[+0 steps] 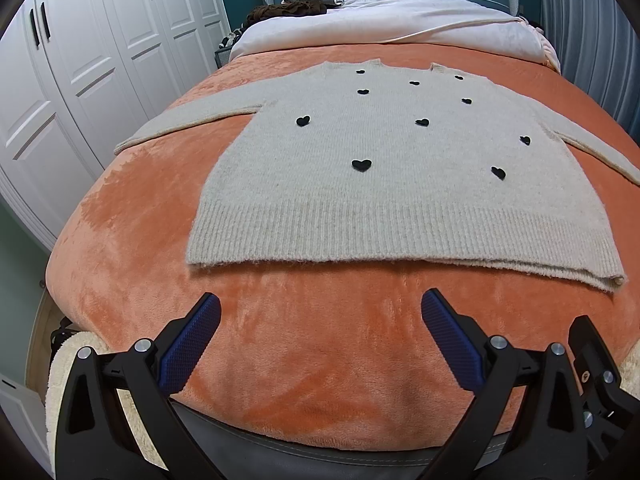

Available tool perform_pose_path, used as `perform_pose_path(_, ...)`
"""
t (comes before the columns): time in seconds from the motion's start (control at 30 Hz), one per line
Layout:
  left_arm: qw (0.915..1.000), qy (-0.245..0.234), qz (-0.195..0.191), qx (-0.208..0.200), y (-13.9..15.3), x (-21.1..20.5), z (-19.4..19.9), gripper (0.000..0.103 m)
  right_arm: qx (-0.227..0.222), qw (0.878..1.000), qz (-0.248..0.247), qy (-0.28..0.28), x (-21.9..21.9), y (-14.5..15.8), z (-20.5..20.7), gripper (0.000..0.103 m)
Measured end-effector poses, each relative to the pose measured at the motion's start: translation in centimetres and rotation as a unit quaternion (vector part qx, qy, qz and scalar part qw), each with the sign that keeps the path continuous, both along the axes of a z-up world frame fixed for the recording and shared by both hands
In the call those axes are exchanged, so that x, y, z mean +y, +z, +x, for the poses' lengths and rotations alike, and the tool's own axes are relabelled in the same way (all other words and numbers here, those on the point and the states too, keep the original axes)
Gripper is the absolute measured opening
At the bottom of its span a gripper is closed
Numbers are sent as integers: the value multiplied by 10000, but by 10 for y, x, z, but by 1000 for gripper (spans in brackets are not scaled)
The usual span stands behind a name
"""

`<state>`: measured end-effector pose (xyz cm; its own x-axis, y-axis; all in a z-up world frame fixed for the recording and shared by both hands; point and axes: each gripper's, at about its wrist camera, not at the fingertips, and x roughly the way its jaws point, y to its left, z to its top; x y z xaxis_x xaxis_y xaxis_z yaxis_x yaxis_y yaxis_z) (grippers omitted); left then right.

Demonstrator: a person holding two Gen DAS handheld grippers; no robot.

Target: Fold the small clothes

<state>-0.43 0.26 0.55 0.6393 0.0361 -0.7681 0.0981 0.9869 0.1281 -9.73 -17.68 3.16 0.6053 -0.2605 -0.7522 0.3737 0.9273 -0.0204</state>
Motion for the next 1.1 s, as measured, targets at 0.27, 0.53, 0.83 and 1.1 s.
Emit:
perform_pose_path(0.27, 10000, 1, 3, -1, 0, 0, 0, 98, 3, 10000, 5, -1, 0, 0, 0, 98)
perform_pose_path(0.53, 10000, 13, -12, 39, -3, 3, 0, 98, 12, 10000, 34, -2, -1, -1, 0, 98)
perform_pose_path(0.83, 9949, 135, -921, 392, -7, 31, 24, 98, -185, 9961, 838, 196, -66, -5, 27, 98)
perform_pose_path(1.1, 9837, 403, -1662, 563, 2, 52, 84, 98, -566, 9694, 1365, -1960, -333, 1, 111, 98)
